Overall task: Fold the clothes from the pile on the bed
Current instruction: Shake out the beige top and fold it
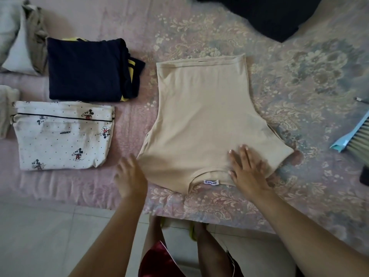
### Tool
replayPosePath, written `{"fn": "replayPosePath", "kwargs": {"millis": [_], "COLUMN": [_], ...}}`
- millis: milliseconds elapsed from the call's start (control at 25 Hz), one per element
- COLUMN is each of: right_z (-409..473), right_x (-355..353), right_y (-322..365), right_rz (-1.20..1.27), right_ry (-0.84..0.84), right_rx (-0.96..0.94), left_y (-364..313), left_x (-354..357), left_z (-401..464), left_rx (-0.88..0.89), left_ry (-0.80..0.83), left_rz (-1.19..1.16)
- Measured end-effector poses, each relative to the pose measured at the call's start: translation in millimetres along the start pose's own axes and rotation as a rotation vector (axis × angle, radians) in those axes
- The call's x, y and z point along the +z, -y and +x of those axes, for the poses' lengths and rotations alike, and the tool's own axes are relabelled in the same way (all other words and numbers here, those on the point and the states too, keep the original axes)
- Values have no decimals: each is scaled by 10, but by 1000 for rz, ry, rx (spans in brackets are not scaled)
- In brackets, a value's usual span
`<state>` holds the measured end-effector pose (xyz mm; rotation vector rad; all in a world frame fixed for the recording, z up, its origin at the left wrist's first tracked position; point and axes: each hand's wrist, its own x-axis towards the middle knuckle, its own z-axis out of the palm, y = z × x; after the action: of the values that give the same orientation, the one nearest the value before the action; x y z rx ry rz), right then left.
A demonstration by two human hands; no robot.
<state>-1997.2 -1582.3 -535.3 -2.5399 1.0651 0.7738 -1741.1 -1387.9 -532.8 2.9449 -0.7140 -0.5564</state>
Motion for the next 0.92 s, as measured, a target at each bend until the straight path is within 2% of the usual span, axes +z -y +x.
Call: {"fn": "replayPosePath", "kwargs": {"millis": [80, 120, 160, 200, 360, 520, 640, 760, 920], "right_z": [-134, -195, -241, -263, -204, -13, 1, -143, -272], "right_x": [171, 252, 329, 396, 489, 500, 525, 601, 508], "right_y": [-15, -41, -54, -72, -141, -254, -373, -402, -496], "right_rz": [-132, -162, -175, -184, -226, -187, -197, -261, -292], "right_ry": [-126, -140, -162, -196, -175, -261, -285, -337, -267], "right_rx": [-194, -267, -322, -364, -408, -428, -385, -416, -515], "left_y": [-124, -149, -123, -111, -109, -63, 76, 162, 146], "left_x": [151, 242, 371, 452, 588, 666, 694, 642, 573], "left_z": [-128, -193, -218, -216, -214, -200, -182, -246, -192], "left_rx": [566, 760, 889, 948, 1000, 1216, 1223, 1303, 1300], "left_ry": [-105, -63, -18, 44, 77, -86, -86, -73, -53], "left_rz": [188, 239, 281, 336, 458, 372, 348, 365, 393]}}
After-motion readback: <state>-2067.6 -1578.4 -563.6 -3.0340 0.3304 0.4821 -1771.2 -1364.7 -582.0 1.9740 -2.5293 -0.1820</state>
